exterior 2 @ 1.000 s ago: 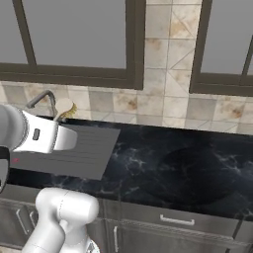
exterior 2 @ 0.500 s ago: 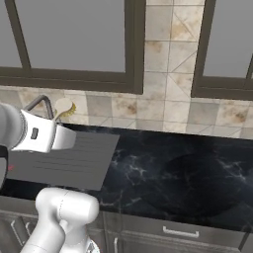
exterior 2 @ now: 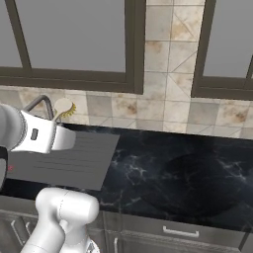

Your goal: Locate and retrieve the dish brush and sponge from the cabinet. Place them next to the sink.

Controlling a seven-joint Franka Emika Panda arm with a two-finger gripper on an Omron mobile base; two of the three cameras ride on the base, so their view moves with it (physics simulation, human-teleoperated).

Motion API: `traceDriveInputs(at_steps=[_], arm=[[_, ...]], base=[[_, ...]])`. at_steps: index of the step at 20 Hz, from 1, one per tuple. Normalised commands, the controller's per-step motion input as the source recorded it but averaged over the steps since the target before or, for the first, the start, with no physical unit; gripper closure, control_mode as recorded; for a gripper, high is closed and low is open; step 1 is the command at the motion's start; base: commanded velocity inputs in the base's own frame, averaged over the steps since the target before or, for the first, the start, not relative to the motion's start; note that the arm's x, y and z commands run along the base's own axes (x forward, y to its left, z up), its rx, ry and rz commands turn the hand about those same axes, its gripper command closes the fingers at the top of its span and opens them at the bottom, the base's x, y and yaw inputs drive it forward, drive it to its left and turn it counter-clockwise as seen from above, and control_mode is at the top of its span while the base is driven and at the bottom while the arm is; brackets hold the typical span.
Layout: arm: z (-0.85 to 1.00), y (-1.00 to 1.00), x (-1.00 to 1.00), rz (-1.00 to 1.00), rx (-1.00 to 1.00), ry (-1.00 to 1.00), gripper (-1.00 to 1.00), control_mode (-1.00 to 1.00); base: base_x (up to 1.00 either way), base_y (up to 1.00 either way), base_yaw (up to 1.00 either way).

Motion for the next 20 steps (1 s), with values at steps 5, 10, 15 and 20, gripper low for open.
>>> traceDriveInputs(at_steps=[5, 10, 15, 20], arm=[[0.00, 0.00, 0.00, 0.00, 0.00, 0.00, 1.00, 1.00], [0.00, 0.00, 0.00, 0.00, 0.00, 0.00, 1.00, -1.00], [-0.24, -0.01, 0.52, -0.01, 0.03, 0.05, 1.00, -1.00], [-0.48, 0.00, 0.93, 0.00, -0.04, 0.04, 1.00, -1.00]], base=[[0.00, 0.00, 0.00], [0.00, 0.00, 0.00], [0.00, 0.00, 0.00], [0.00, 0.00, 0.00]])
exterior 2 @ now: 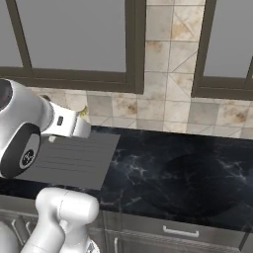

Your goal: Locate and retrieve the dish brush and sponge from the cabinet. Place them next to the sink.

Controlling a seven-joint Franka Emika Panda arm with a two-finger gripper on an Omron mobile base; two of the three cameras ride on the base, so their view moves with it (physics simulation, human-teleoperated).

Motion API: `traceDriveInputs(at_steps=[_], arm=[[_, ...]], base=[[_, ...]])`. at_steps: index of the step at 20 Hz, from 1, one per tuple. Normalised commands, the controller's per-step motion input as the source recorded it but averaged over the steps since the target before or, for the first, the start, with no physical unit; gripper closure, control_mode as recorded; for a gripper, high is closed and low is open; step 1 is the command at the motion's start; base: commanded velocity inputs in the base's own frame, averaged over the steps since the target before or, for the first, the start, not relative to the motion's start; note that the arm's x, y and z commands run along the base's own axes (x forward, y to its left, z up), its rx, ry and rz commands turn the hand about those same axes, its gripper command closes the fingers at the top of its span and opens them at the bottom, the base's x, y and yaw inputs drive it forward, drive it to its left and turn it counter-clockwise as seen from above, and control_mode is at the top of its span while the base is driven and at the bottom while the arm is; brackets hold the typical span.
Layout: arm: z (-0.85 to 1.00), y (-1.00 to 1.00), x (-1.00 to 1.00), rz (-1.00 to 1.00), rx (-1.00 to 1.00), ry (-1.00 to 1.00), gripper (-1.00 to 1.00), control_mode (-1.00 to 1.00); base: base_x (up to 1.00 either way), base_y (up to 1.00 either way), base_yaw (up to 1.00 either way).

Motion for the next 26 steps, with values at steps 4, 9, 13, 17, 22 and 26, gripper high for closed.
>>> traceDriveInputs(at_steps=[4, 9, 13, 17, 22, 26], arm=[[-0.50, 0.00, 0.73, -0.01, -0.10, 0.01, 1.00, -1.00], [-0.53, -0.06, 0.48, -0.09, -0.14, 0.14, 1.00, -1.00], [-0.37, -0.17, 0.55, -0.02, -0.08, 0.16, 1.00, -1.00], [-0.32, -0.19, 0.56, 0.05, 0.00, 0.17, 1.00, -1.00], [-0.26, -0.07, 0.49, 0.04, 0.04, 0.04, 1.00, -1.00], [-0.32, 0.00, 0.38, 0.03, 0.01, 0.00, 1.00, -1.00]], base=[[0.00, 0.00, 0.00], [0.00, 0.00, 0.00], [0.00, 0.00, 0.00], [0.00, 0.00, 0.00], [0.00, 0.00, 0.00], [0.00, 0.00, 0.00]])
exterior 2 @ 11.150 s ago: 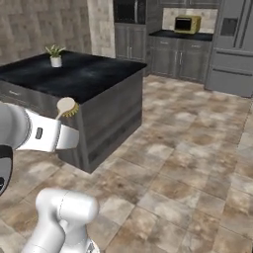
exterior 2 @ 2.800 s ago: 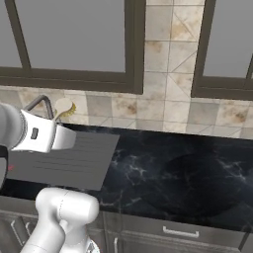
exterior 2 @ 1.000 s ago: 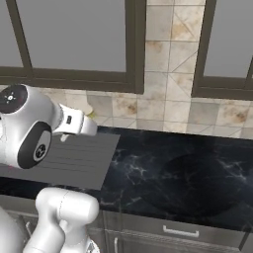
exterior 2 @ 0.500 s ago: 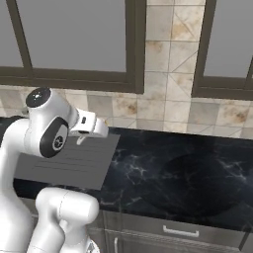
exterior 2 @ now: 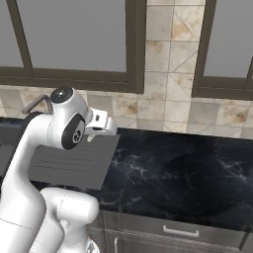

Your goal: Locate and retrieve the dish brush and sponge from the cabinet. Place them next to the sink.

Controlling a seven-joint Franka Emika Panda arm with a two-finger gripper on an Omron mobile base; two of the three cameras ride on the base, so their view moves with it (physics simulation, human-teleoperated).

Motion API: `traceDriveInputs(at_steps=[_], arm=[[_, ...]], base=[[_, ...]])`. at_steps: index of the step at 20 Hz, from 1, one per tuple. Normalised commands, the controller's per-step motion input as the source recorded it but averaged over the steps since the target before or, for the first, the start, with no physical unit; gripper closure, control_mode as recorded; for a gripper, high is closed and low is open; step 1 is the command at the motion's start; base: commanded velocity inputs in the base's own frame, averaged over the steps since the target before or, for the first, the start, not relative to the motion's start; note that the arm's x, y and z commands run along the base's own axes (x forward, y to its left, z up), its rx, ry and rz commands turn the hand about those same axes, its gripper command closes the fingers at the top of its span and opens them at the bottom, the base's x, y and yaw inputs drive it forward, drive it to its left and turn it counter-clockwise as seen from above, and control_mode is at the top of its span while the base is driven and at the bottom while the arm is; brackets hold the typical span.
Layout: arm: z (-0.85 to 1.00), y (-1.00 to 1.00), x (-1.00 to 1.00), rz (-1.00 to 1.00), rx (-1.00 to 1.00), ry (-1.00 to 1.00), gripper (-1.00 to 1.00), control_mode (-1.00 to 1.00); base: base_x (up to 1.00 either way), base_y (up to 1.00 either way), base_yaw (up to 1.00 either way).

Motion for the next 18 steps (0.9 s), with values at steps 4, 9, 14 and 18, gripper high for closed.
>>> traceDriveInputs(at_steps=[4, 9, 14, 18], arm=[[-0.33, -0.04, 0.52, 0.04, 0.01, 0.10, 1.00, -1.00], [-0.37, -0.17, 0.51, 0.04, 0.03, 0.09, 1.00, -1.00], [-0.31, -0.13, 0.54, 0.05, 0.00, 0.07, 1.00, -1.00], [-0.39, -0.08, 0.48, 0.05, 0.00, 0.01, 1.00, -1.00]], base=[[0.00, 0.00, 0.00], [0.00, 0.00, 0.00], [0.00, 0.00, 0.00], [0.00, 0.00, 0.00]])
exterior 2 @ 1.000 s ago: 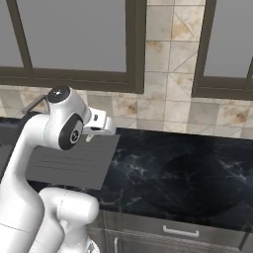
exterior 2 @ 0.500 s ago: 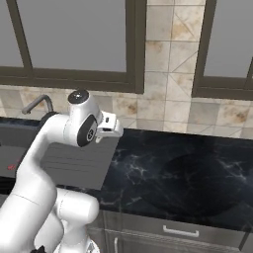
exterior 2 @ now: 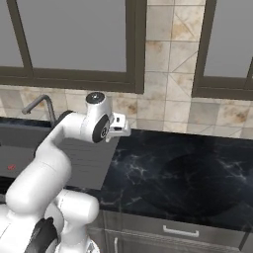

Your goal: Locate and retrieve the dish brush and sponge from the cabinet. Place them next to the sink.

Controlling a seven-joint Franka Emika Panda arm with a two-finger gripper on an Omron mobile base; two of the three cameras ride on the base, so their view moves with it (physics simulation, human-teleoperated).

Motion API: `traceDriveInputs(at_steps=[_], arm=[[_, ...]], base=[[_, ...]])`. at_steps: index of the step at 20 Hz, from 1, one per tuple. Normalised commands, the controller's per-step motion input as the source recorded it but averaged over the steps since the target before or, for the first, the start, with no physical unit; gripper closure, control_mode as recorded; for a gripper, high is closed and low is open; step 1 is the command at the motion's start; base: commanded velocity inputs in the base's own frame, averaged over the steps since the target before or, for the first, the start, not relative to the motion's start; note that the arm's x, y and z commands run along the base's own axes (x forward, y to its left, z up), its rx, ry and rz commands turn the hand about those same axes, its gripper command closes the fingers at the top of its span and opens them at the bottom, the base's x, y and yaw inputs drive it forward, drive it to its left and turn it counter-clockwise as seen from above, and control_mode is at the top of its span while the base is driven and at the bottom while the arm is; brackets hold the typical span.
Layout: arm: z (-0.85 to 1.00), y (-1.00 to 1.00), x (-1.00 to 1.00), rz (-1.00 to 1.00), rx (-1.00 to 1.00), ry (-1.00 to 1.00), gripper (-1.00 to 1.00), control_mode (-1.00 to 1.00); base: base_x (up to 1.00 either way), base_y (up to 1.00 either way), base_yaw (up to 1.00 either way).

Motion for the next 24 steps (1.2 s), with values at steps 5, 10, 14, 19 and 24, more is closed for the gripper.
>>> traceDriveInputs(at_steps=[5, 10, 14, 19, 24], arm=[[-0.44, -0.03, 0.49, 0.03, 0.00, 0.01, 1.00, -1.00], [-0.45, 0.00, 0.42, 0.01, 0.00, 0.00, 1.00, -1.00], [-0.46, 0.00, 0.34, 0.01, 0.00, 0.00, 1.00, -1.00], [-0.45, 0.00, 0.24, 0.01, 0.00, 0.00, 1.00, -1.00], [-0.45, 0.00, 0.16, 0.00, -0.01, -0.02, 1.00, -1.00]], base=[[0.00, 0.00, 0.00], [0.00, 0.00, 0.00], [0.00, 0.00, 0.00], [0.00, 0.00, 0.00], [0.00, 0.00, 0.00]])
